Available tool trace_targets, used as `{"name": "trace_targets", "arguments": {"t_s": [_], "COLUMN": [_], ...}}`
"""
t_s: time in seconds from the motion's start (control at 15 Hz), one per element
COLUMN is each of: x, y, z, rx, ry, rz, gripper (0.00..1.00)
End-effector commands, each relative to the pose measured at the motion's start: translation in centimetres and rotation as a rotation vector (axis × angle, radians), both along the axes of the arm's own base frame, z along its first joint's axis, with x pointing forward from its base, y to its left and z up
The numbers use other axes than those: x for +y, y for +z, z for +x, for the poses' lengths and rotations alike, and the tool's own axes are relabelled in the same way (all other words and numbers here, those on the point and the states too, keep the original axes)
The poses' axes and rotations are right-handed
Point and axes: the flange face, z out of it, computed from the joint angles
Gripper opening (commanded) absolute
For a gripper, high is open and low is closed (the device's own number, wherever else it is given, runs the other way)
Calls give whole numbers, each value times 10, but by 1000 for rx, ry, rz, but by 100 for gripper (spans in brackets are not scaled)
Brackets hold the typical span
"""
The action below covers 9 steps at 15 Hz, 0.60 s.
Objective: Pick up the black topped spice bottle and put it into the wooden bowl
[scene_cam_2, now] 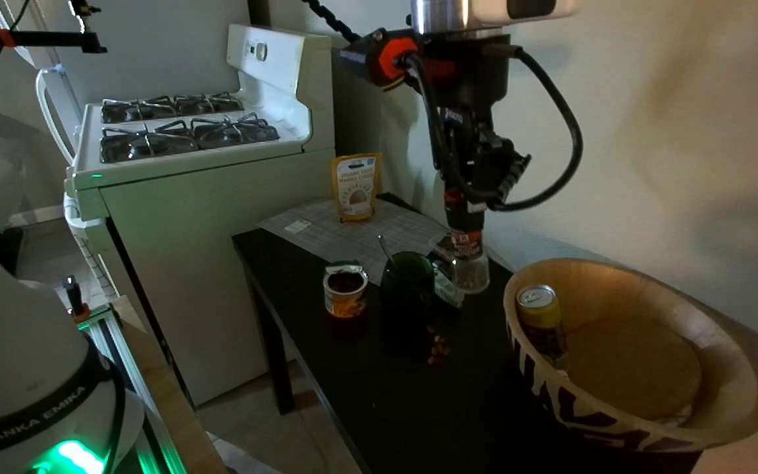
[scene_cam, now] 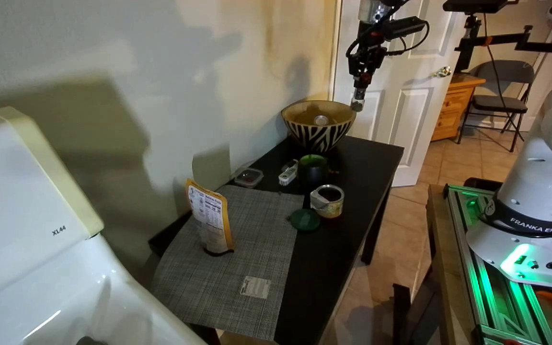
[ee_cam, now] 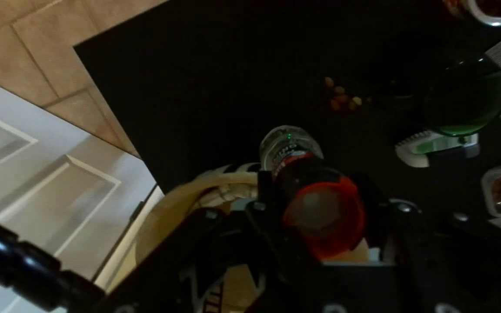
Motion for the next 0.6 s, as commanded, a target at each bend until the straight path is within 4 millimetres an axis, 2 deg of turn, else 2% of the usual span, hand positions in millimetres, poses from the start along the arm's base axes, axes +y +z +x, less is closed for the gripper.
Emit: {"name": "trace_targets", "arguments": {"t_s": [0.0,0.27,0.53], "x": [-37,-72,-105], "y": [-15,-14,-19], "z": [17,70,115], "rx": [-7,22,35], "ry": [-56,-37,-47], "rz": [9,-32,-54], "gripper": [22,22,22]}}
